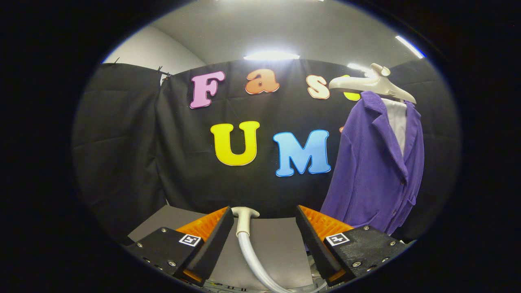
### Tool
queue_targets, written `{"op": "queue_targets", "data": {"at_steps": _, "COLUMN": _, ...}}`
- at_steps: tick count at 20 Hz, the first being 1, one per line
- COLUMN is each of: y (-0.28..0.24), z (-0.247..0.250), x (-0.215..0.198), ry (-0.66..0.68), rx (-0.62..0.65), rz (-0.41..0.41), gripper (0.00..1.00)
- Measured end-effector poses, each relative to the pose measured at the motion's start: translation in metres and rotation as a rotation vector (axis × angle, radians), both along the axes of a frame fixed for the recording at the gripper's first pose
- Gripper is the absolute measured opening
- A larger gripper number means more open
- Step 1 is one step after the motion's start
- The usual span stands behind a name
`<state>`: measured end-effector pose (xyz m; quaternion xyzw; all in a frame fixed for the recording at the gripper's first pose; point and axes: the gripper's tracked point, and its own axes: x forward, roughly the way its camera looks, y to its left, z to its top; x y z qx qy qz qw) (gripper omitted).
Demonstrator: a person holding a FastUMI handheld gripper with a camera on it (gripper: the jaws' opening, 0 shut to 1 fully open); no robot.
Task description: Iron the clothes twice with a garment steamer, once on the left side and once on the right side.
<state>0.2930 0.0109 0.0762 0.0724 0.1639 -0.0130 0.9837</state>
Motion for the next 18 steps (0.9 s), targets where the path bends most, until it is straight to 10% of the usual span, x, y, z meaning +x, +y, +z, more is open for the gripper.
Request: {"op": "queue_targets", "data": {"at_steps": 18, "y": 0.077, "z": -0.158, "x": 0.136, "ry": 0.475, "rx": 0.157, "rz": 0.072, "gripper": 0.92}}
